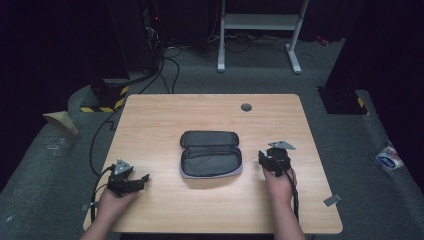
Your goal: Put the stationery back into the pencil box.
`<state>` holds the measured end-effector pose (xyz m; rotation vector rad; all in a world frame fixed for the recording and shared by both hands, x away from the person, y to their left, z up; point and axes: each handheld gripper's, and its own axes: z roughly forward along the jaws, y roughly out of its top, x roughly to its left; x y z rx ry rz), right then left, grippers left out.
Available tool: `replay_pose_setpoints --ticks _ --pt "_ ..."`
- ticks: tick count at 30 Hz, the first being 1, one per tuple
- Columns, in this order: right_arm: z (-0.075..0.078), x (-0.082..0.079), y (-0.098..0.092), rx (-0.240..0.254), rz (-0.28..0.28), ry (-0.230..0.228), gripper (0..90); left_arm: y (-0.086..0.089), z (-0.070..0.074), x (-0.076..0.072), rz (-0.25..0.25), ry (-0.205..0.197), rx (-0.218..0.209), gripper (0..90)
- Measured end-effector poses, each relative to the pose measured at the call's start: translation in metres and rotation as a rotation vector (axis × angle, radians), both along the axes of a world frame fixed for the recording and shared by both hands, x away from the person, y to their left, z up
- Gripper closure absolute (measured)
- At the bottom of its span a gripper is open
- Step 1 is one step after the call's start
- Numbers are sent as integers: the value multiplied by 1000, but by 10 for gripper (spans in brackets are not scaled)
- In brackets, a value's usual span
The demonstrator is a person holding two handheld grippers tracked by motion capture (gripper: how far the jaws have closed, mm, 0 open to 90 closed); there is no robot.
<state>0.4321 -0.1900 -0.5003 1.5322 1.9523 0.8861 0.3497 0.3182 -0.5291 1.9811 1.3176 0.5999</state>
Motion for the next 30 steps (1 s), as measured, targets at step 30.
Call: replay_pose_setpoints --ticks 30 --pt "-3 -7 1 -71 -6 -18 728 0 0 2 -11 -4 -2 269"
